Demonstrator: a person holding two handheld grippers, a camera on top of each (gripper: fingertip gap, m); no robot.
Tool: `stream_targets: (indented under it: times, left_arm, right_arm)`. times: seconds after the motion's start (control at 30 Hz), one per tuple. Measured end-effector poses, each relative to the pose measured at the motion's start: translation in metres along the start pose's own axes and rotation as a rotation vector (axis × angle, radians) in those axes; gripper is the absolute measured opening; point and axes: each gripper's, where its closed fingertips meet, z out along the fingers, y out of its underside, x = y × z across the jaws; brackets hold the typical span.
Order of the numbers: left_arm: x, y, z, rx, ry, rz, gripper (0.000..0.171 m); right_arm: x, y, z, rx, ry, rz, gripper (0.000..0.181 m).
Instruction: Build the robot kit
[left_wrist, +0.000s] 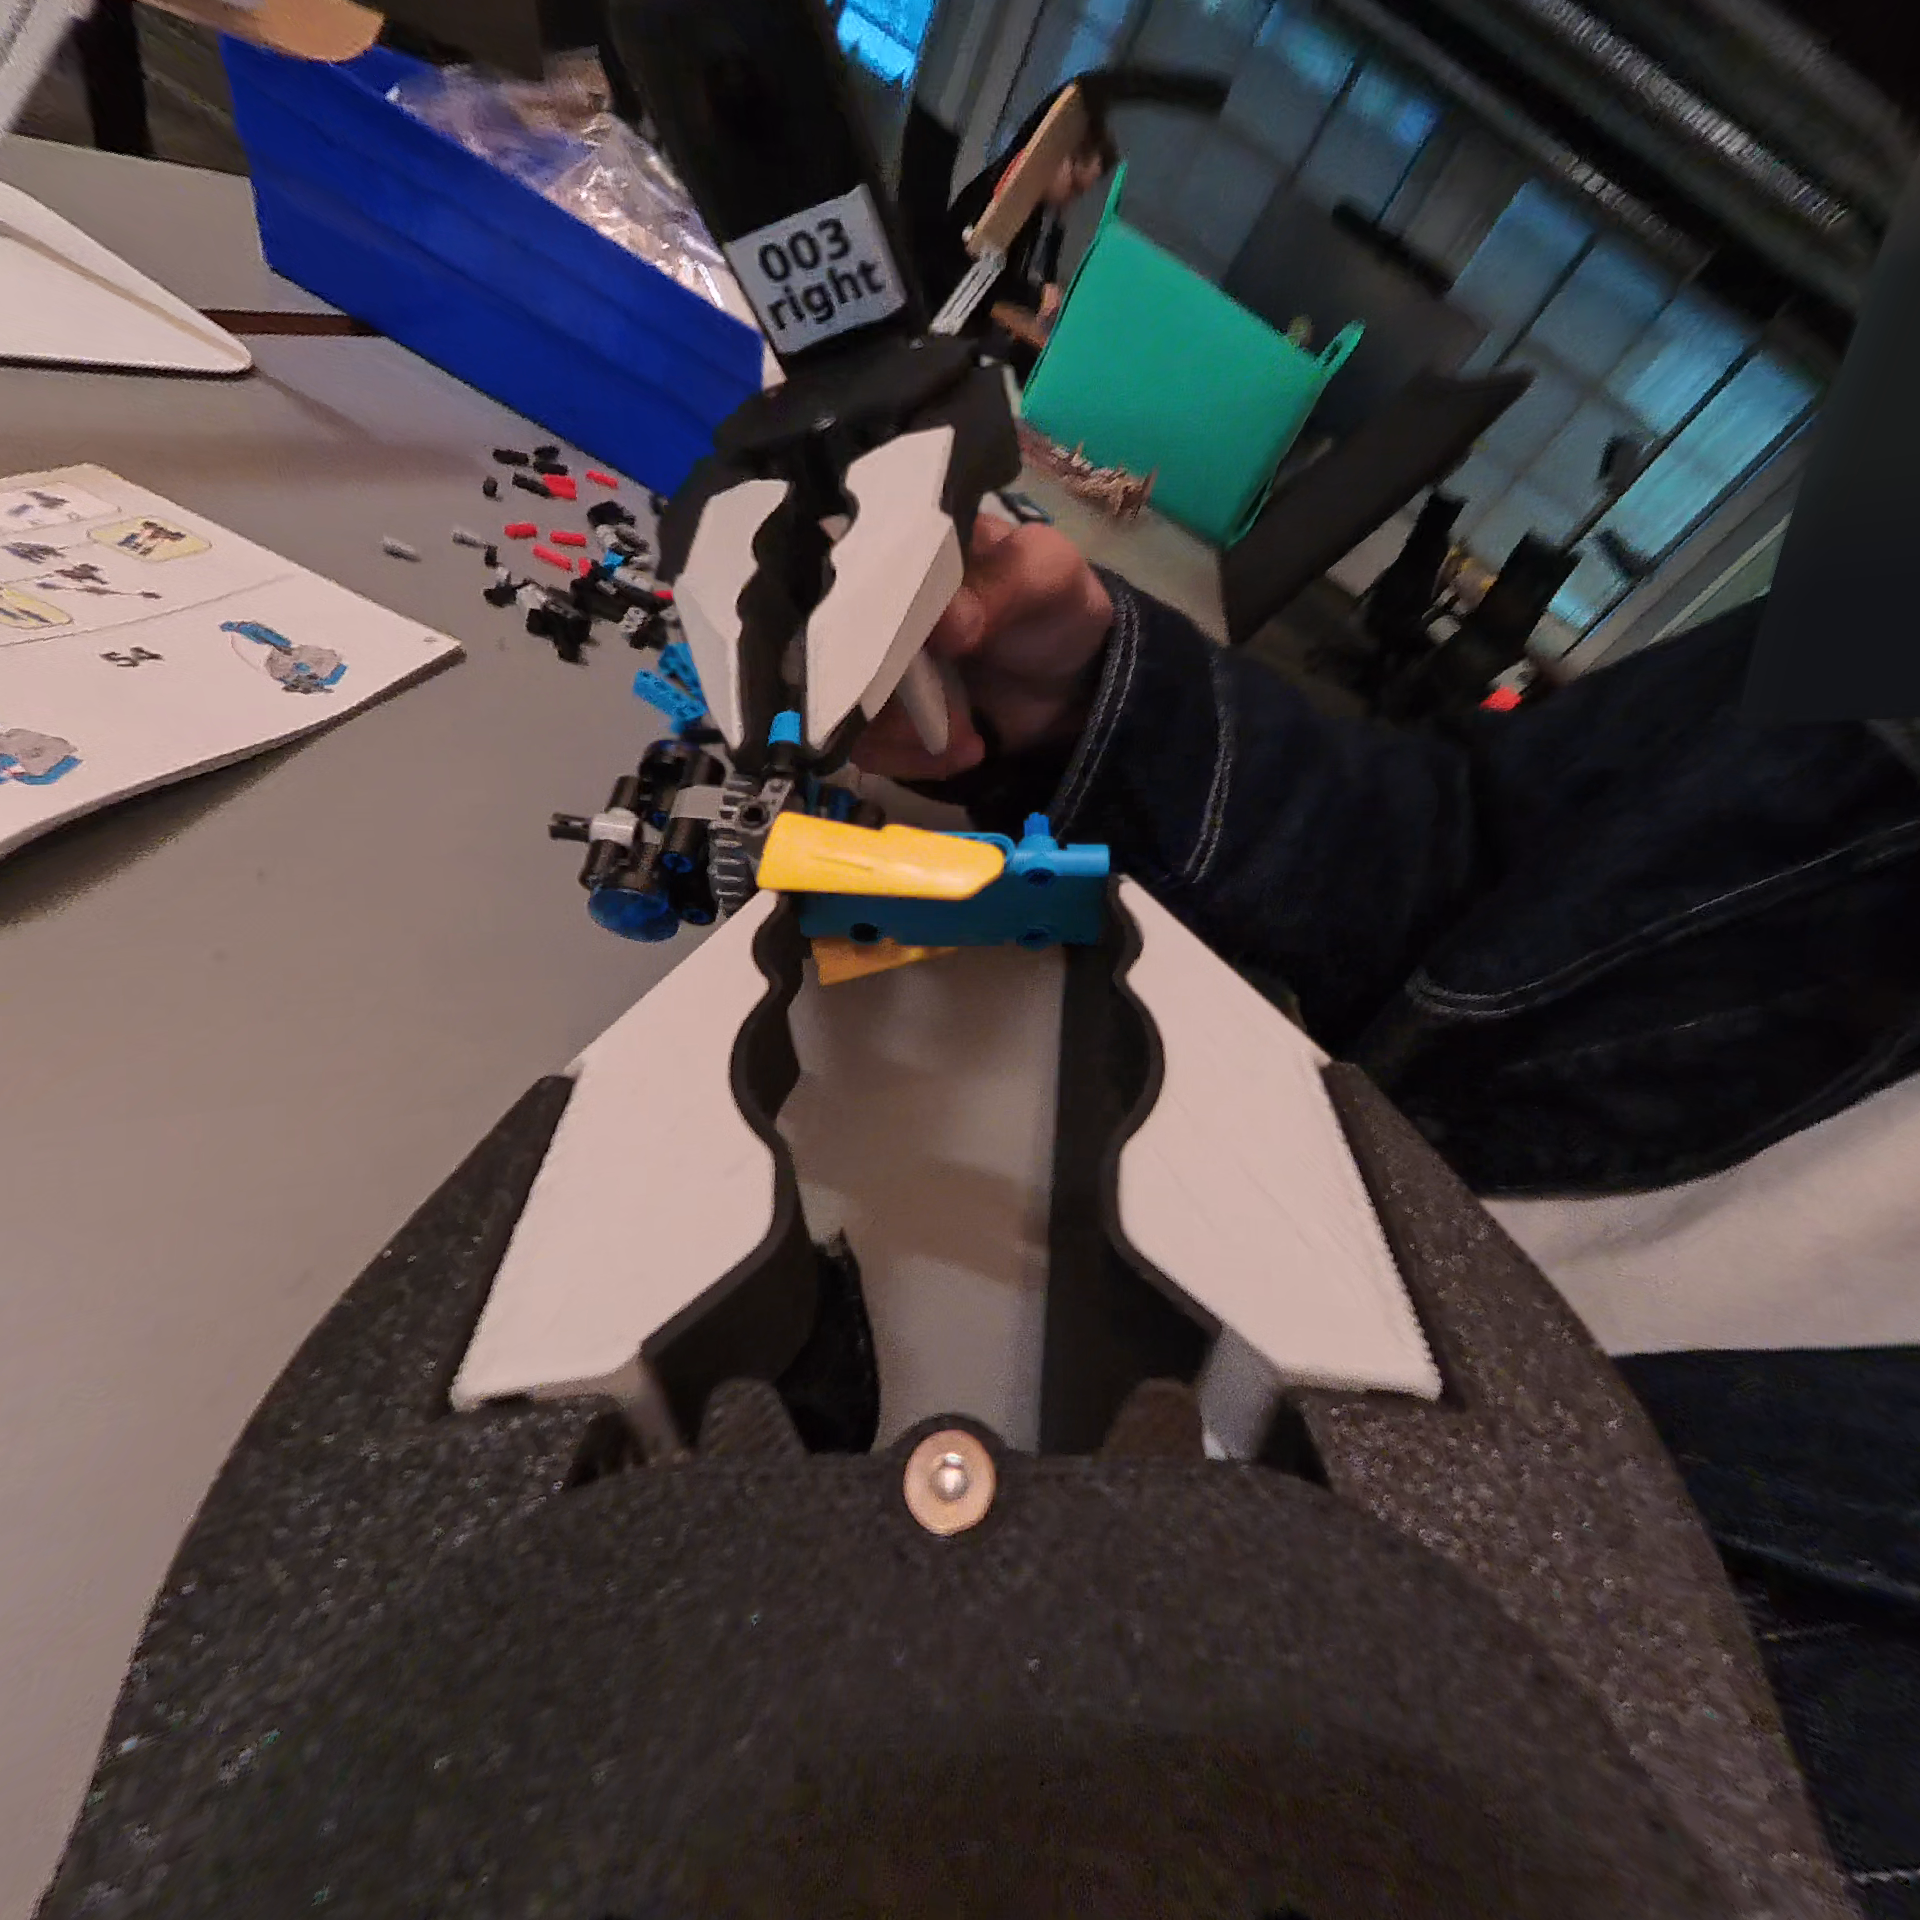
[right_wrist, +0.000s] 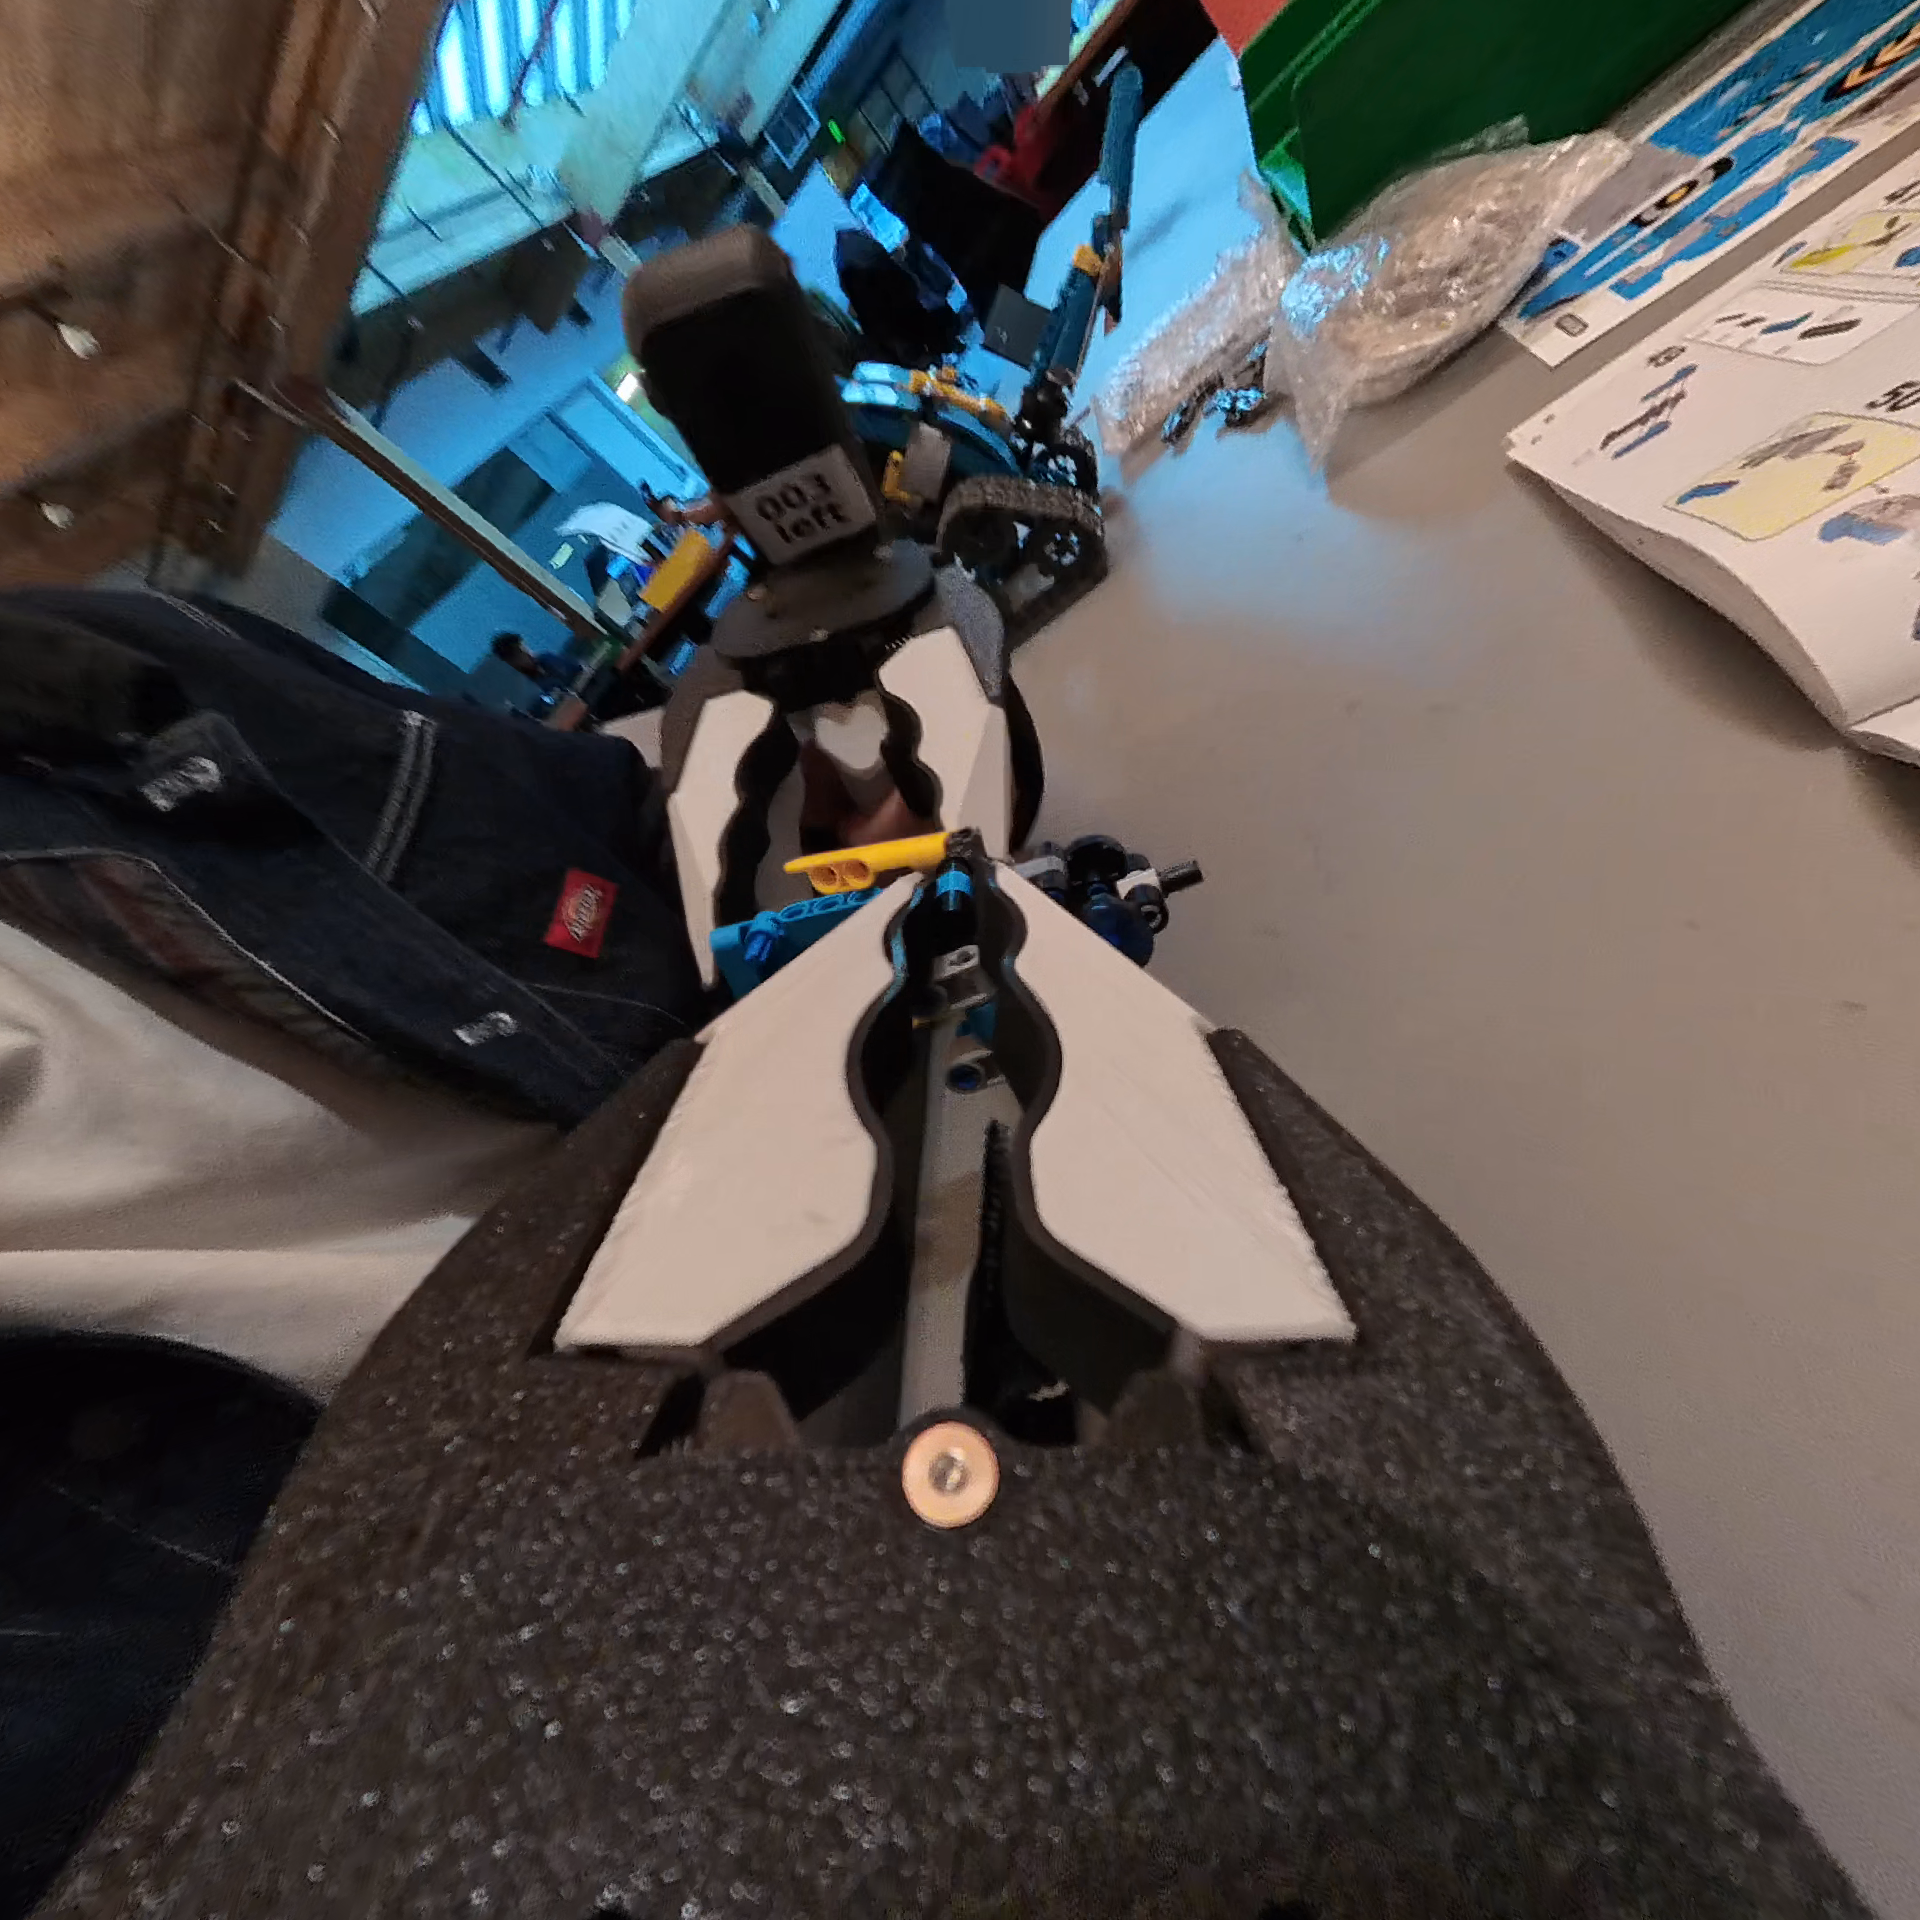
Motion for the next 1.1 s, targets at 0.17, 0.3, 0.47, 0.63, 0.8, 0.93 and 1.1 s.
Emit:
stream_targets:
  times: [0.17, 0.3, 0.47, 0.63, 0.8, 0.93, 1.1]
  left_arm:
    - [-0.006, 0.004, -0.002, -0.02, -0.035, 0.027, 0.057]
    - [-0.008, 0.006, -0.004, -0.033, -0.058, 0.05, 0.057]
    - [-0.004, 0.014, -0.002, -0.078, -0.043, 0.079, 0.057]
    - [-0.001, 0.019, 0.0, -0.106, -0.031, 0.093, 0.056]
    - [0.003, 0.022, 0.001, -0.119, -0.005, 0.093, 0.058]
    - [-0.002, 0.025, 0.0, -0.138, -0.022, 0.092, 0.057]
    - [-0.007, 0.021, -0.001, -0.115, -0.052, 0.083, 0.059]
  right_arm:
    - [0.006, 0.0, 0.004, 0.011, 0.05, -0.068, 0.007]
    - [0.008, 0.0, 0.007, -0.007, 0.126, -0.18, 0.007]
    - [0.007, 0.009, 0.007, -0.045, 0.072, -0.148, 0.006]
    - [0.006, 0.013, 0.007, -0.048, 0.03, -0.126, 0.006]
    - [0.002, 0.016, 0.007, -0.051, -0.038, -0.088, 0.006]
    - [0.008, 0.018, 0.007, -0.066, -0.022, -0.084, 0.007]
    - [0.012, 0.014, 0.006, -0.044, -0.003, -0.094, 0.007]
